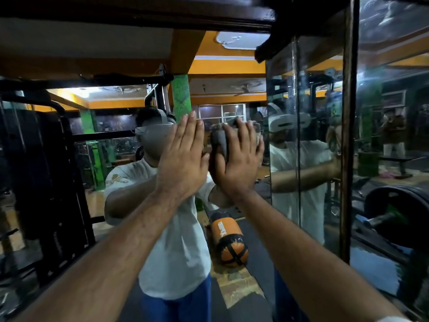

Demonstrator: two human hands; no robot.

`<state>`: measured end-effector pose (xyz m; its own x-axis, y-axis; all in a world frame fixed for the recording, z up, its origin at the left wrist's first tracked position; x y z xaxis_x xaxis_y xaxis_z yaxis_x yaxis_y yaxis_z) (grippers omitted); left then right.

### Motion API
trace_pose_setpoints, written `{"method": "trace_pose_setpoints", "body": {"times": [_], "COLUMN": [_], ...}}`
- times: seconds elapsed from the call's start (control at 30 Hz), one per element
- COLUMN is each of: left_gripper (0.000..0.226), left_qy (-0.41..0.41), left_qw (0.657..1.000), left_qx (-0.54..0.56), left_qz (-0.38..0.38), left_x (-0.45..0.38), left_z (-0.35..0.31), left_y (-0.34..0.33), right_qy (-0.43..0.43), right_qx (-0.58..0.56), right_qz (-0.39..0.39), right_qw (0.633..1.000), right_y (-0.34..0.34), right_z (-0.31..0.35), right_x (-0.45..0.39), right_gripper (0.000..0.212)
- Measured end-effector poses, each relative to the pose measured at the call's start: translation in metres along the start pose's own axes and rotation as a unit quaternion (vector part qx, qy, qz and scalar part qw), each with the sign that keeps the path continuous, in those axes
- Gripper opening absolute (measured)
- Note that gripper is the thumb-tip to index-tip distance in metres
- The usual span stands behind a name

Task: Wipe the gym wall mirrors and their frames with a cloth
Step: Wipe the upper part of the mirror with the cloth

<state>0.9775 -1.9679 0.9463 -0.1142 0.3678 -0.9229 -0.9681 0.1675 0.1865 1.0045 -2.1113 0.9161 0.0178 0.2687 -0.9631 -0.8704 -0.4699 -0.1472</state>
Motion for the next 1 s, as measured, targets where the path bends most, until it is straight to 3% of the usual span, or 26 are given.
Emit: {"method": "trace_pose_setpoints", "body": {"times": [0.07, 0.13, 0.17, 0.27, 0.3, 0.37, 0.47, 0.53, 0.57, 0.67, 0.73, 0.8, 0.87, 0.93, 1.0], "left_gripper": [0.074, 0.072, 0.070, 0.062, 0.061, 0.059, 0.061, 0.063, 0.063, 0.063, 0.062, 0.059, 0.057, 0.060, 0.060], "left_qy": [-0.005, -0.010, -0.011, -0.019, -0.023, -0.018, 0.013, 0.007, 0.002, -0.010, -0.009, 0.000, 0.007, 0.022, 0.052], "left_qw": [1.000, 1.000, 1.000, 1.000, 0.999, 0.999, 0.998, 0.998, 0.998, 0.997, 0.999, 0.998, 0.992, 0.992, 0.995], "left_qx": [0.026, 0.027, 0.024, 0.014, 0.016, 0.015, -0.019, -0.042, -0.047, -0.056, -0.030, 0.047, 0.120, 0.110, 0.047], "left_qz": [0.011, 0.002, 0.000, -0.014, -0.023, -0.046, -0.061, -0.054, -0.049, -0.042, -0.043, -0.040, -0.044, -0.065, -0.077], "left_x": [0.001, 0.001, 0.002, 0.007, 0.009, 0.015, 0.022, 0.025, 0.027, 0.029, 0.029, 0.027, 0.027, 0.030, 0.034], "left_z": [0.005, 0.008, 0.008, 0.012, 0.013, 0.017, 0.027, 0.030, 0.031, 0.033, 0.035, 0.039, 0.047, 0.059, 0.074], "left_y": [0.002, 0.003, 0.003, 0.002, 0.003, 0.007, 0.011, 0.011, 0.009, 0.004, 0.004, 0.010, 0.020, 0.030, 0.038], "right_qy": [0.121, 0.177, 0.147, -0.063, -0.085, -0.014, 0.183, 0.230, 0.202, 0.001, -0.052, 0.021, 0.176, 0.277, 0.198], "right_qx": [-0.007, 0.008, 0.013, 0.020, 0.026, 0.027, 0.019, 0.018, 0.014, -0.004, 0.013, 0.006, -0.009, 0.000, 0.015], "right_qz": [0.042, 0.056, 0.044, -0.003, -0.008, 0.017, 0.071, 0.084, 0.075, -0.002, -0.038, -0.010, 0.049, 0.076, 0.038], "right_qw": [0.992, 0.983, 0.988, 0.998, 0.996, 0.999, 0.980, 0.969, 0.976, 1.000, 0.998, 1.000, 0.983, 0.958, 0.979], "right_y": [0.009, 0.015, 0.017, 0.013, 0.009, 0.001, 0.005, 0.010, 0.011, 0.005, -0.004, -0.011, -0.010, -0.008, -0.014], "right_z": [-0.013, -0.035, -0.044, -0.038, -0.027, -0.009, -0.011, -0.025, -0.030, -0.022, 0.002, 0.025, 0.037, 0.034, 0.032], "right_x": [0.003, -0.005, -0.010, -0.019, -0.018, -0.007, 0.000, -0.012, -0.021, -0.042, -0.040, -0.026, -0.009, -0.009, -0.027], "right_gripper": [0.063, 0.060, 0.061, 0.069, 0.071, 0.068, 0.061, 0.060, 0.061, 0.068, 0.071, 0.069, 0.068, 0.068, 0.068]}}
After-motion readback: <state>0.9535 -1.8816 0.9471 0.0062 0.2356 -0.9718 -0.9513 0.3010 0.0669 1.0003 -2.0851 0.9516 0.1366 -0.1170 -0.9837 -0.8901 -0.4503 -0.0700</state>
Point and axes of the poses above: each hand's wrist, its own x-axis away from the middle knuckle, its own y-axis out of the back of the hand, z = x × y, the point moved 2 cm from there along -x, towards the middle knuckle, and after that the axes turned 10 degrees about -z, right-handed, at the moved point
